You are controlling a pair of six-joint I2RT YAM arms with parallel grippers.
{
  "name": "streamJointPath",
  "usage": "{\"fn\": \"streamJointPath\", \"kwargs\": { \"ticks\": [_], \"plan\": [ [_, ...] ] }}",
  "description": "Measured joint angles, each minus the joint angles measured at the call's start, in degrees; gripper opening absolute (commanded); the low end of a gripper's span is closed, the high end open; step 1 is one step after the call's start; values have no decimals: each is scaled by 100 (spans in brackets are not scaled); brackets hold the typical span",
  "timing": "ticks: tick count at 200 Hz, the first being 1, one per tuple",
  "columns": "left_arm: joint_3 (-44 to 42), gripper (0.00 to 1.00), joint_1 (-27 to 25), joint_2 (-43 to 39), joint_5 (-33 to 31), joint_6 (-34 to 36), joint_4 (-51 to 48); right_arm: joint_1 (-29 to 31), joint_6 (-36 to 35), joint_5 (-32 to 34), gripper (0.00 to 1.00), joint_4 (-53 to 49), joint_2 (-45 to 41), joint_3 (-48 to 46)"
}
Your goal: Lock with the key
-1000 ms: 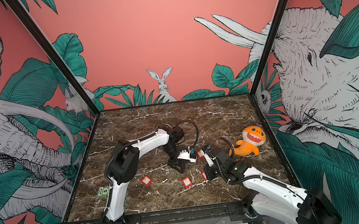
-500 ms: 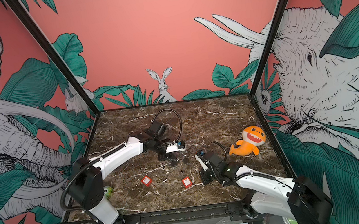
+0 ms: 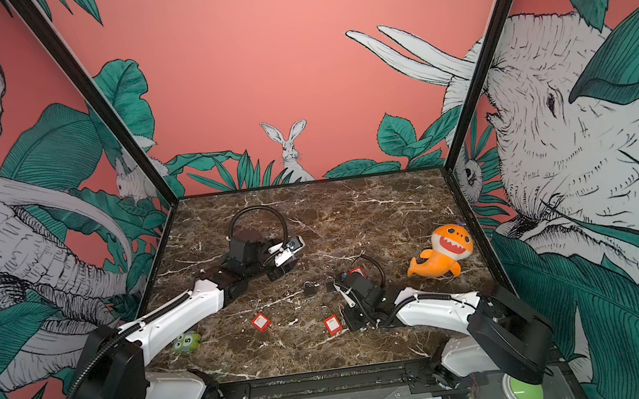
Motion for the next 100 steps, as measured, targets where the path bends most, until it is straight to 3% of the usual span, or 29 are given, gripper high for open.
{"fn": "streamJointPath", "kwargs": {
  "ticks": [35,100],
  "plan": [
    [-92,61,256,-66,146,-476,413,79,48,48,0,59,212,39],
    [-234,67,678,-120,492,-1290,769,210,87,286,20,46,243,83]
  ]
}}
